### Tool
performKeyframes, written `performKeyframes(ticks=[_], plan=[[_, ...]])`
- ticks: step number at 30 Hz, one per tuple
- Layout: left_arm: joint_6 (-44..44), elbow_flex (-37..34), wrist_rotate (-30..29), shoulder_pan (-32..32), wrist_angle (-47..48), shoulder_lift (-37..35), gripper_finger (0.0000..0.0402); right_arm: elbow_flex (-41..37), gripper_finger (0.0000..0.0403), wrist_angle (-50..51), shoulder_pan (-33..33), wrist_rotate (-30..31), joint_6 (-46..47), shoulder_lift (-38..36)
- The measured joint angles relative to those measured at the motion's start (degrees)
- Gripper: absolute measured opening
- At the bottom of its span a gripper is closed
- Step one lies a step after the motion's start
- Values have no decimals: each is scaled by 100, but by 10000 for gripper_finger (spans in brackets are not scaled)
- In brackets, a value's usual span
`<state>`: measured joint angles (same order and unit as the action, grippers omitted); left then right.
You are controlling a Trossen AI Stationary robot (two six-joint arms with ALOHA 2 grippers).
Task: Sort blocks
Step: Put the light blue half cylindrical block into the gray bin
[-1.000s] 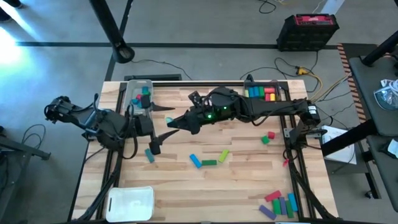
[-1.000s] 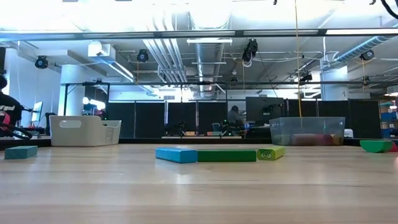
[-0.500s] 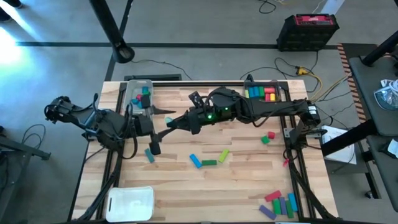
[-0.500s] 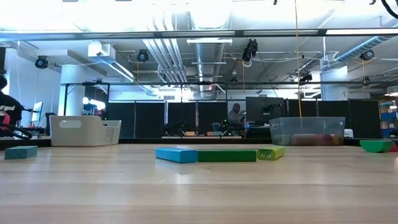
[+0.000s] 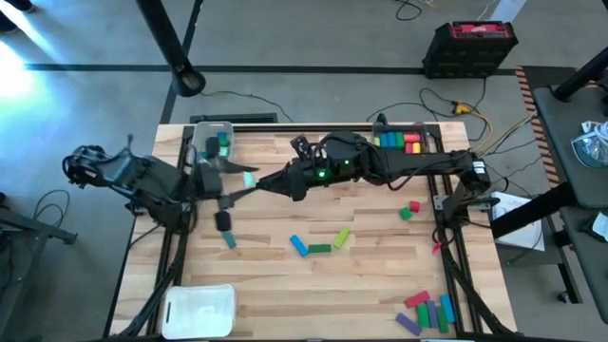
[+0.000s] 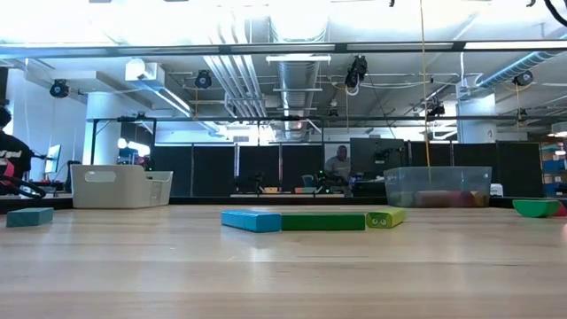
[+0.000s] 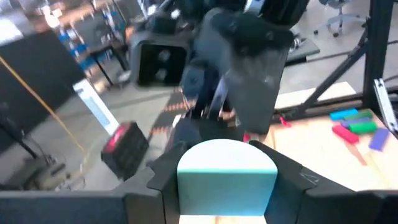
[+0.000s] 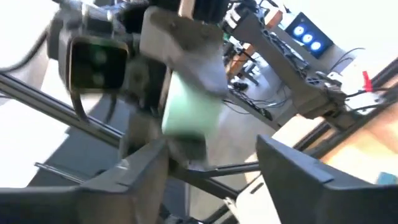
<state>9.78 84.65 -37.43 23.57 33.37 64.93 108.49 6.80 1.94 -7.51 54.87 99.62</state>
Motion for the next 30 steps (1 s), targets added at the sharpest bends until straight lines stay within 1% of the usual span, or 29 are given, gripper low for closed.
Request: performKeyframes(ticks=[3,6,9,10,12,17,20,22,26,28,30], plan=[[-554,234,-128,-65,1155,-193,142,-3,272,322,-52,6,-225,-112],[-1406,285,-408,-489,2528,-403,142,-1,302,691,-100,15,-383,-242],[-2536,83,-562,-1449,3501,-551,142,-1,320,954,-133,17,-467,-307],[-2812,-30,-466,-1856,3720,-582,142,-1,324,1020,-159,17,-472,-319],[-3079,-341,82,-2747,3969,-585,142,-3,327,1108,-181,7,-472,-329],[-3035,-1254,1794,-5168,3866,-345,142,-1,321,1393,-311,-42,-570,-496],[-2618,-1744,2366,-6373,3557,-64,142,-1,315,1689,-321,-39,-681,-642],[-2382,-2045,2516,-6989,3192,135,142,-1,313,1989,-310,-42,-788,-750],[-2133,-2442,2899,-7875,2770,651,142,8,318,2695,-246,-42,-855,-885],[-2083,-2457,3111,-8088,2730,969,142,8,322,3060,-212,-42,-866,-899],[-2050,-2326,3172,-8087,2690,1292,142,8,326,3305,-196,-43,-865,-899]])
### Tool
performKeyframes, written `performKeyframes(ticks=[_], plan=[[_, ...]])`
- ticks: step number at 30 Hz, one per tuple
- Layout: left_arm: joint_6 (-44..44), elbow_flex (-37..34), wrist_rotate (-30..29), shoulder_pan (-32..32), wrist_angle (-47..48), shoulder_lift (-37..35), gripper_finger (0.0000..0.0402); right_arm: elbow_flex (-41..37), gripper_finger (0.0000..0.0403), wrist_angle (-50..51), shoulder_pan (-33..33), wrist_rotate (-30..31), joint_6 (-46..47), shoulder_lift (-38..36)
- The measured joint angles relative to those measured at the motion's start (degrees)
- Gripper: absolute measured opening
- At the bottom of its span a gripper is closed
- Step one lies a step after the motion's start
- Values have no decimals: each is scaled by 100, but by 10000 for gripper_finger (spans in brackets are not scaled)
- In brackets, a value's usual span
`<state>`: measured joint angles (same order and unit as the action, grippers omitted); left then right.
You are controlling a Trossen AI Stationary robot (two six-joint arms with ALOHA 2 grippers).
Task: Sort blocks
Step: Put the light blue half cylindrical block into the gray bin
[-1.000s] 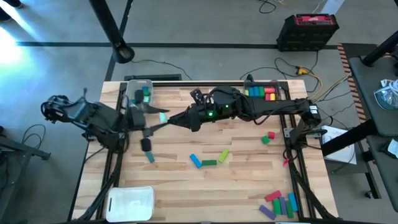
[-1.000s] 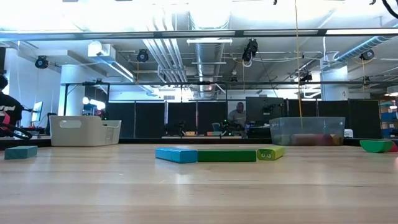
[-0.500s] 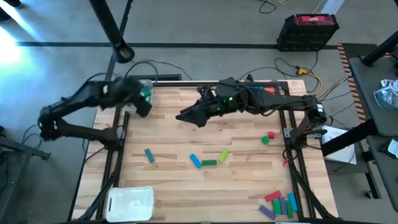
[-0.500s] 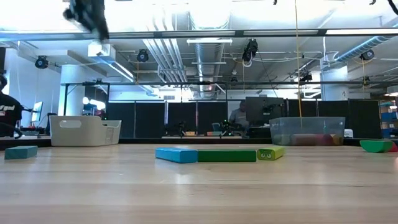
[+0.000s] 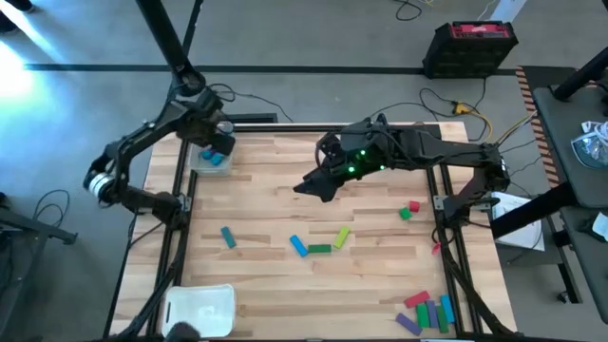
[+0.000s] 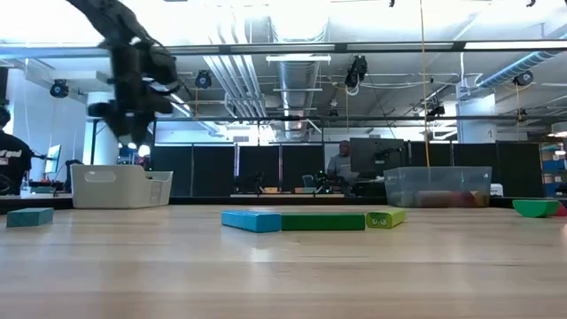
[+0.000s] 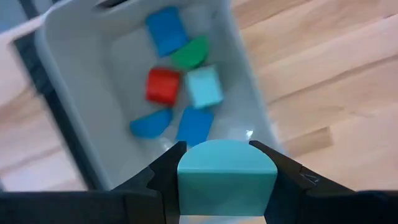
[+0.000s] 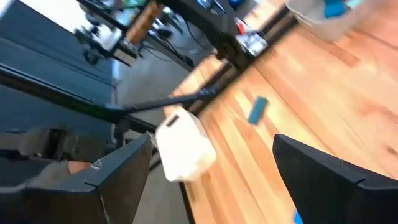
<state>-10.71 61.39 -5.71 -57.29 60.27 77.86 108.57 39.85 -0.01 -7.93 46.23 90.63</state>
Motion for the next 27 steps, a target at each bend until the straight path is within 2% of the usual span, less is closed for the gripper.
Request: performKeyframes(ticks=[6,15,27], plan=[[161,663,50,-208,215,1148,142,0,329,252,-13,-3,-49,2],[418,1623,238,-632,1180,2658,142,0,329,718,28,-108,-71,-76],[452,1986,775,-931,1073,3531,142,-2,329,971,52,-108,-64,-79]])
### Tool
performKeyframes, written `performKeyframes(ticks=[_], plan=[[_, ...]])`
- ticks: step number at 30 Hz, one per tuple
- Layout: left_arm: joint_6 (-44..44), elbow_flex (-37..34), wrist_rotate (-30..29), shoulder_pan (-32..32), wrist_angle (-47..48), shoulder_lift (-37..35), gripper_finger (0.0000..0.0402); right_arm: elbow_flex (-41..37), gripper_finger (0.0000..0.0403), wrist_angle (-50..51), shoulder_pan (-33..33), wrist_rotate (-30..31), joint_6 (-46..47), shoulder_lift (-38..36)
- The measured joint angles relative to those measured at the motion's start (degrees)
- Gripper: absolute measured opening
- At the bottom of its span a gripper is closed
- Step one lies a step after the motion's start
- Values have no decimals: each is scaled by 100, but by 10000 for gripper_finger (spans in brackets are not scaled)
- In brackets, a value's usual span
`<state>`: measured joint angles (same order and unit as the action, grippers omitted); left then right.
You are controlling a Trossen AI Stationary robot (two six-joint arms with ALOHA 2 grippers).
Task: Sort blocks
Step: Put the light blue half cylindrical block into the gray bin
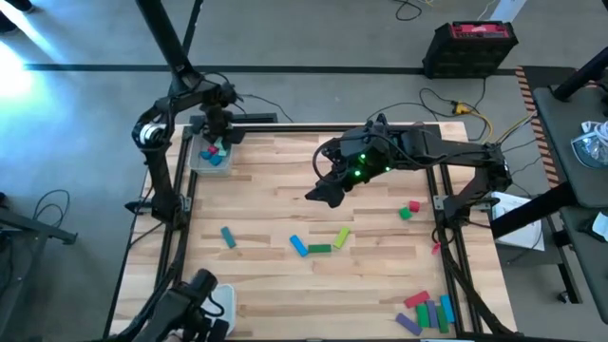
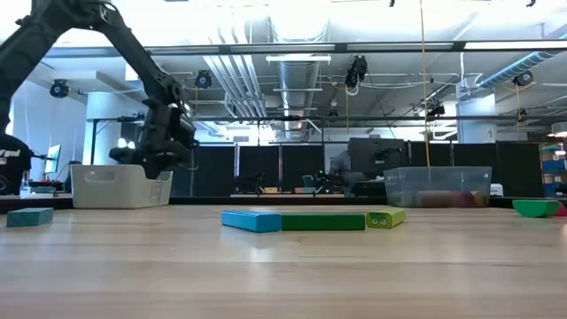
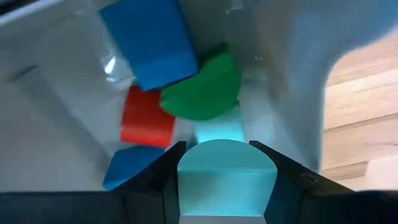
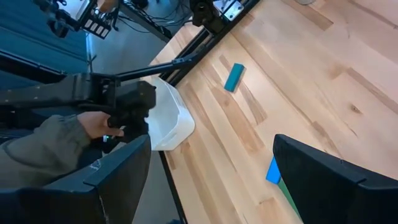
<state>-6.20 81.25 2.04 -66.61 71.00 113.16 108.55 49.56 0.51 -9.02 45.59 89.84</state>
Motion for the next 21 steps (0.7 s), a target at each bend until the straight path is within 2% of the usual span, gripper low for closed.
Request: performKeyframes(ticks=[9,16,21], plan=[[118,211,90,-7,115,480,142,0,329,2,0,-22,-18,0],[196,243,92,-6,86,485,212,0,329,19,0,-183,-249,0],[211,245,94,-4,123,412,231,0,329,466,-2,-99,-622,0]])
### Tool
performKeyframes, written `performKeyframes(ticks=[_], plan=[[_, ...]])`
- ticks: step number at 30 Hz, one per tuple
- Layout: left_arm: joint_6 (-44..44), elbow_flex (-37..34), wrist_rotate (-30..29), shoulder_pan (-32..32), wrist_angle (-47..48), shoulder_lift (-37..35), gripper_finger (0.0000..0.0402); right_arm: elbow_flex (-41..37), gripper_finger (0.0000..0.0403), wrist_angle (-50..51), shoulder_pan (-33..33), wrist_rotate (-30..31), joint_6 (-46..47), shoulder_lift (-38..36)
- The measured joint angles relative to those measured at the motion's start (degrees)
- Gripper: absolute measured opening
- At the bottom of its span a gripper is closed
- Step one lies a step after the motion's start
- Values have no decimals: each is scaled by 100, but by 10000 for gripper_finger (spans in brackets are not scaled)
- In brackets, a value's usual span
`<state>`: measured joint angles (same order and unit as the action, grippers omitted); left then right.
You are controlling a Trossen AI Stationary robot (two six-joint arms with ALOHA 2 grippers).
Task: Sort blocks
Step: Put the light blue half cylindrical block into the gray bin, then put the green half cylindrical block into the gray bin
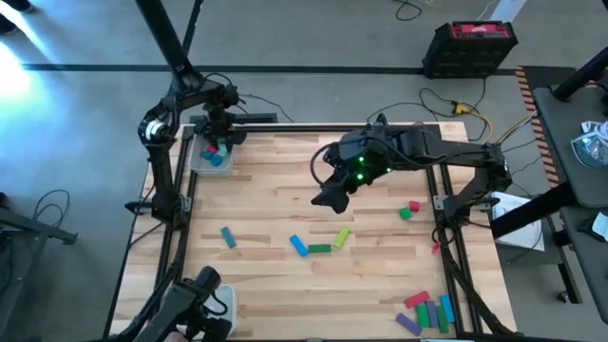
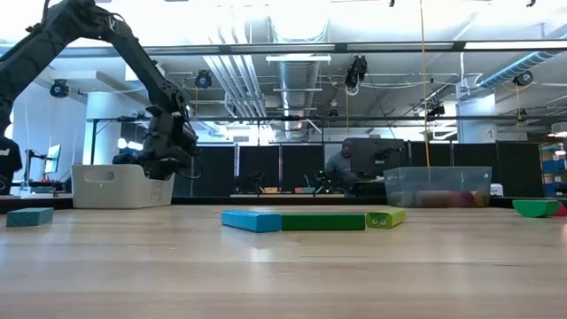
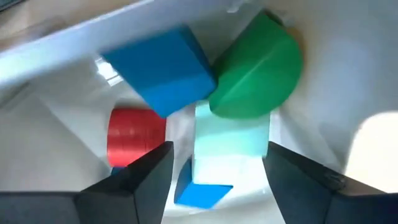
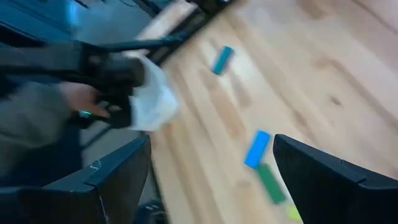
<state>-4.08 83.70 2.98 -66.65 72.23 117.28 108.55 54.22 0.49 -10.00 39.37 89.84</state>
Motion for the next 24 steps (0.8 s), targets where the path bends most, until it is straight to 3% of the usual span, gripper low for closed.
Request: performKeyframes(ticks=[8,12,15,24], plan=[[176,393,13,51,667,-490,234,-2,329,977,0,532,-45,137],[237,429,15,169,747,-1177,234,-13,325,2572,-49,1373,809,403],[198,259,14,398,377,-1867,235,-269,312,3602,-179,1642,898,652],[59,-828,45,1910,-1715,-4169,235,-2563,269,3296,-463,907,-491,838]])
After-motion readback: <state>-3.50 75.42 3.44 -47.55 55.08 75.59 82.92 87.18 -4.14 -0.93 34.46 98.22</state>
